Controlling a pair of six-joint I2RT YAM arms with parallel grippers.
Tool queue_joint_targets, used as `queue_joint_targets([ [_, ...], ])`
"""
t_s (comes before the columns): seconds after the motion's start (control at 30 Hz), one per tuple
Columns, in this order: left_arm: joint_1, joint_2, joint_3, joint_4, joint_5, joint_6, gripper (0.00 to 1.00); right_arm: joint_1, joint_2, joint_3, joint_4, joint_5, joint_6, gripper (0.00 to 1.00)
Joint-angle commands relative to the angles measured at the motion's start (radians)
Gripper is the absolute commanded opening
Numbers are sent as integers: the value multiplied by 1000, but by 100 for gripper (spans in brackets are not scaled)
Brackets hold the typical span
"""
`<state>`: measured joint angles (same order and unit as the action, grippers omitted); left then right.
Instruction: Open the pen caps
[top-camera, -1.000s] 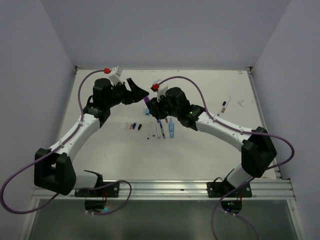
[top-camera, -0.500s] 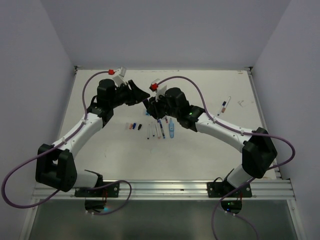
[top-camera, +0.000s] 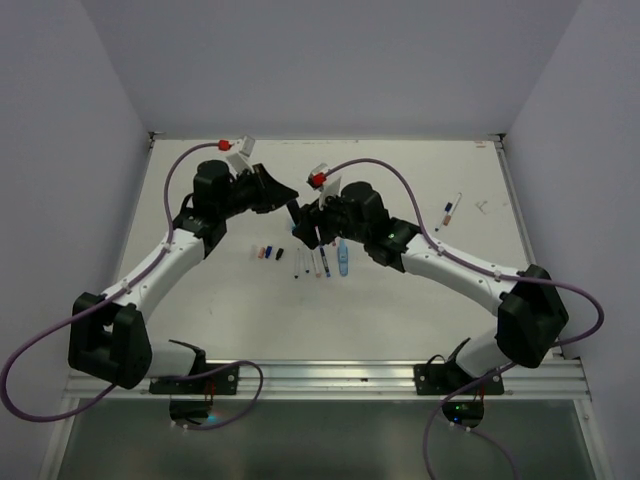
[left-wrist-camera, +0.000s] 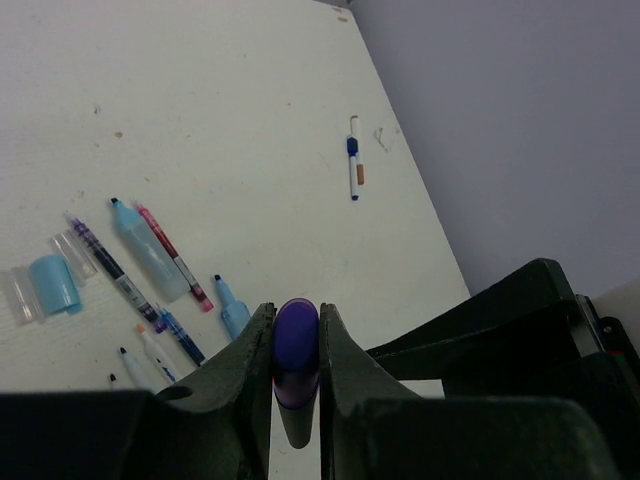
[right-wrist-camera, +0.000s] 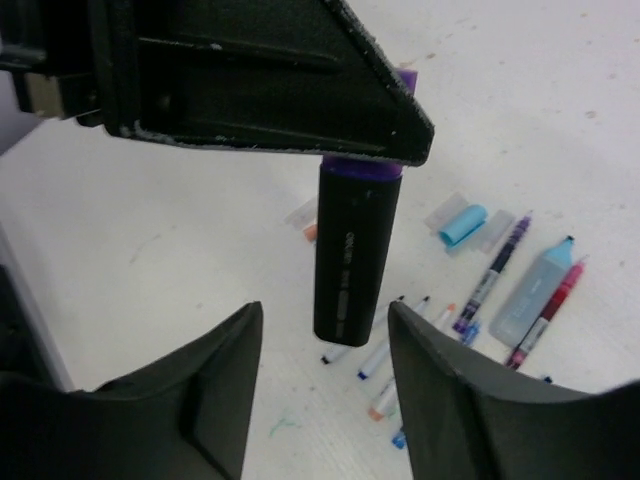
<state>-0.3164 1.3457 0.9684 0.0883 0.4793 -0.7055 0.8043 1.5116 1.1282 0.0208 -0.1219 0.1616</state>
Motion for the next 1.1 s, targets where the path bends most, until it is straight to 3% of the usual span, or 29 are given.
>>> queue_joint_targets([
  [0.0, 3, -66, -3, 51, 54, 80, 0, -39, -91, -10, 67, -142, 42, 61],
  [0.13, 8, -108, -16, 59, 114, 159, 0, -96, -97, 7, 71, -304, 72, 73],
  [0.5, 10, -155, -49, 226, 321, 178, 0, -142, -57, 67, 99, -538, 84, 73],
  [0.8, 10, -174, -80, 375, 406, 126, 0, -142, -8, 120, 91, -631, 67, 55],
  [0.97, 10, -181, -97, 458, 415, 95, 0, -143, -10, 101, 82, -667, 62, 34],
  [1.07, 10, -181, -105, 511, 415, 74, 0, -145, -17, 73, 73, -691, 58, 16],
])
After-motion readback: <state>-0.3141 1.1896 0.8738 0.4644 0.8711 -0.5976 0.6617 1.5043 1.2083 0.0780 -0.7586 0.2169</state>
